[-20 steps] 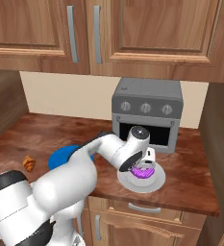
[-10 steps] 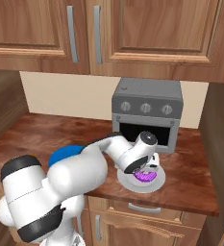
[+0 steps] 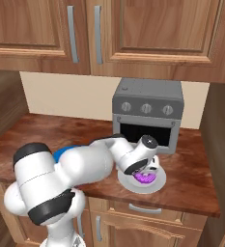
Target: Place the pastries on the plates.
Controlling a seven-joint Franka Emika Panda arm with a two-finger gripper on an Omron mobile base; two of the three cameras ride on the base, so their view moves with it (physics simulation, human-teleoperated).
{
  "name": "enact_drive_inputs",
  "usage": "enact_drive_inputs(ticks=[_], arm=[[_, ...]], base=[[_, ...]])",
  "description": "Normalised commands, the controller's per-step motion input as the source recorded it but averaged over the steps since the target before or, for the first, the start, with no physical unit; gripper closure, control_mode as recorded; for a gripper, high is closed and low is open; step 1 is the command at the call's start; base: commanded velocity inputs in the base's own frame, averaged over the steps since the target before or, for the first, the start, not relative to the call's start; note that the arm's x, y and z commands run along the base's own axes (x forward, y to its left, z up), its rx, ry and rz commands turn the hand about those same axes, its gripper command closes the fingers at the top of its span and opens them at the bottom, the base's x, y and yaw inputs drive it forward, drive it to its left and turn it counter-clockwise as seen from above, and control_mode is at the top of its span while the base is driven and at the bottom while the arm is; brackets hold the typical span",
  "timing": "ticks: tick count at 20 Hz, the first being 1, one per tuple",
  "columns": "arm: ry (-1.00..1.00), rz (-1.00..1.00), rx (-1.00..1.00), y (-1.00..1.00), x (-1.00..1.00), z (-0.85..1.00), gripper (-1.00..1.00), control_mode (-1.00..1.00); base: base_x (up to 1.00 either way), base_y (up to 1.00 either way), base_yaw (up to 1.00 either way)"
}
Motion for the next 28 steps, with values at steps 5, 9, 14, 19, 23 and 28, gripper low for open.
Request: enact_drive_inputs(ticks=[5, 9, 14, 19, 23, 28], arm=[[0.01, 0.01, 0.04, -0.01, 0.32, -0.18, 1.00, -1.00], [0.00, 0.03, 0.06, -0.14, 0.01, -0.40, 1.00, -1.00], [0.00, 0.02, 0.06, -0.24, 0.00, -0.39, -1.00, -1.00], [-0.01, 0.00, 0.02, -0.12, -0.09, -0.07, -1.00, -1.00], [0.00, 0.00, 0.00, -0.03, -0.19, 0.00, -1.00, -1.00], [0.00, 0.00, 0.00, 0.00, -0.07, 0.07, -1.00, -1.00]], base=[[0.00, 0.00, 0.00], [0.00, 0.00, 0.00], [0.00, 0.00, 0.00], [0.00, 0.00, 0.00], [0.00, 0.00, 0.00], [0.00, 0.00, 0.00]])
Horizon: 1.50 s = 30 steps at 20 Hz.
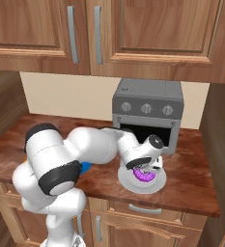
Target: Place the pastries on the plates.
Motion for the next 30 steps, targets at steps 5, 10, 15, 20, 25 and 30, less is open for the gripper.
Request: enact_drive_inputs(ticks=[5, 10, 15, 20, 25, 30], arm=[[-0.06, 0.00, -0.02, 0.02, -0.16, 0.84, -1.00, -1.00], [-0.06, 0.00, -0.02, 0.04, -0.24, 0.43, -1.00, -1.00], [-0.07, 0.00, -0.07, 0.31, -0.90, 0.72, -1.00, -1.00], [-0.15, 0.00, -0.16, 0.86, -0.95, 0.49, -1.00, -1.00], [-0.06, 0.00, -0.18, 1.00, -0.67, 0.24, -1.00, -1.00], [0.04, -0.02, -0.08, 1.00, -0.34, 0.21, -1.00, -1.00]], base=[[0.00, 0.00, 0.00], [0.00, 0.00, 0.00], [0.00, 0.00, 0.00], [0.00, 0.00, 0.00], [0.00, 0.00, 0.00], [0.00, 0.00, 0.00]])
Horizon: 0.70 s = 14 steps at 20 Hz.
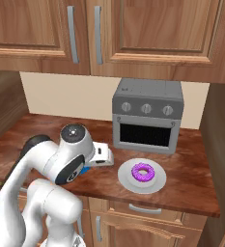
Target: Place the pastries on the plates.
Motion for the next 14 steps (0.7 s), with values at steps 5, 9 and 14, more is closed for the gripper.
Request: enact_drive_inputs(ticks=[5, 9, 14], arm=[[0.04, 0.00, -0.06, 1.00, -0.31, 0.10, -1.00, -1.00], [0.01, 0.01, -0.16, 1.00, -0.05, 0.13, -1.00, -1.00], [0.00, 0.04, -0.15, 1.00, -0.10, 0.02, -1.00, -1.00]], base=[[0.00, 0.00, 0.00], [0.00, 0.00, 0.00], [0.00, 0.00, 0.00]])
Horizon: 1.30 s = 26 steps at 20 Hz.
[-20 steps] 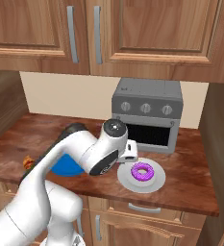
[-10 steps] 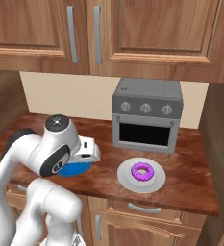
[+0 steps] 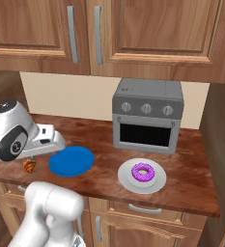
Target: Place the pastries on the plates.
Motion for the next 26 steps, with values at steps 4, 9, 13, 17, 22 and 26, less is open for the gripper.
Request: enact_drive_inputs(ticks=[4, 9, 13, 17, 22, 26], arm=[[0.00, 0.06, -0.07, 0.96, -0.22, -0.07, -1.00, -1.00], [0.05, 0.09, -0.01, 0.68, 0.00, -0.09, -1.00, -1.00], [0.14, 0.14, 0.00, 0.47, 0.00, -0.08, -1.00, -1.00], [0.24, 0.14, 0.00, 0.36, 0.14, -0.13, -1.00, -1.00], [0.30, 0.10, 0.00, 0.31, 0.26, -0.22, -1.00, -1.00], [0.29, 0.07, 0.00, 0.11, 0.26, -0.42, -1.00, -1.00]], base=[[0.00, 0.00, 0.00], [0.00, 0.00, 0.00], [0.00, 0.00, 0.00], [0.00, 0.00, 0.00], [0.00, 0.00, 0.00], [0.00, 0.00, 0.00]])
